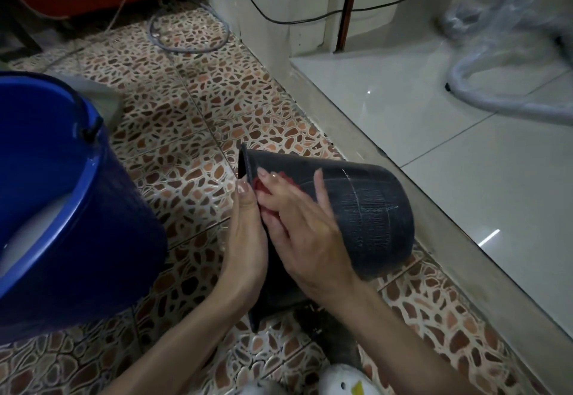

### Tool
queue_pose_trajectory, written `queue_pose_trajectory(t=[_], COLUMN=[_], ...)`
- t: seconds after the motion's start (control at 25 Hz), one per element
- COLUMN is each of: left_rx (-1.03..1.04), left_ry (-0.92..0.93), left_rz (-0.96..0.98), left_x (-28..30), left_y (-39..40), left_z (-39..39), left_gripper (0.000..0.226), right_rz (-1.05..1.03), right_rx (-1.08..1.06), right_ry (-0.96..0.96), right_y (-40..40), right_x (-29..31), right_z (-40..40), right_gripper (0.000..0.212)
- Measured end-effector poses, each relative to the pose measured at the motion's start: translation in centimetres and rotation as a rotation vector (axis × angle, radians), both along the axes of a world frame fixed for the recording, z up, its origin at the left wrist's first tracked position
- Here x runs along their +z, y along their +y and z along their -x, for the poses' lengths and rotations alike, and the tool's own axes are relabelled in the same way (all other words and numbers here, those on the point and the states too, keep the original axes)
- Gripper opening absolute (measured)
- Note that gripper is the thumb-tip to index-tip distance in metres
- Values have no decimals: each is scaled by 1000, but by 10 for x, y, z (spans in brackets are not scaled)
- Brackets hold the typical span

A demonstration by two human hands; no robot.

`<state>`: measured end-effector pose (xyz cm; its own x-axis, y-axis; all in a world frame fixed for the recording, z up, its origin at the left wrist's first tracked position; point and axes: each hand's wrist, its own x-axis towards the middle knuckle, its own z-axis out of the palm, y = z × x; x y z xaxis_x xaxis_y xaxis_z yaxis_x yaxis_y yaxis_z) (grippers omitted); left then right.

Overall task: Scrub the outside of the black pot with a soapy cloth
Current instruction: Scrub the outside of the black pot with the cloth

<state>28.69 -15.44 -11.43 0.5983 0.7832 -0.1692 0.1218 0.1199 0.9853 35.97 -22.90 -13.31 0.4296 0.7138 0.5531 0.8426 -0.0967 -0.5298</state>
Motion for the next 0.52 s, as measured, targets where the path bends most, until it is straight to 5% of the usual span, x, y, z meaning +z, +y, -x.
queue_pose_trajectory(t=[0.28, 0.4, 0.52], left_rx=[-35, -24, 9], left_ry=[-101, -108, -114], left_rz=[3, -48, -89], left_x=[10, 7, 2], left_y=[-10, -17, -12], left_z=[5, 8, 11], left_gripper=[31, 32, 41], right_rz=[232, 267, 85], right_rx=[-354, -546, -688], right_ry=[142, 336, 476], right_y=[-1, -42, -67], right_x=[3, -8, -10], right_z=[-49, -93, -111], right_gripper=[34, 31, 25])
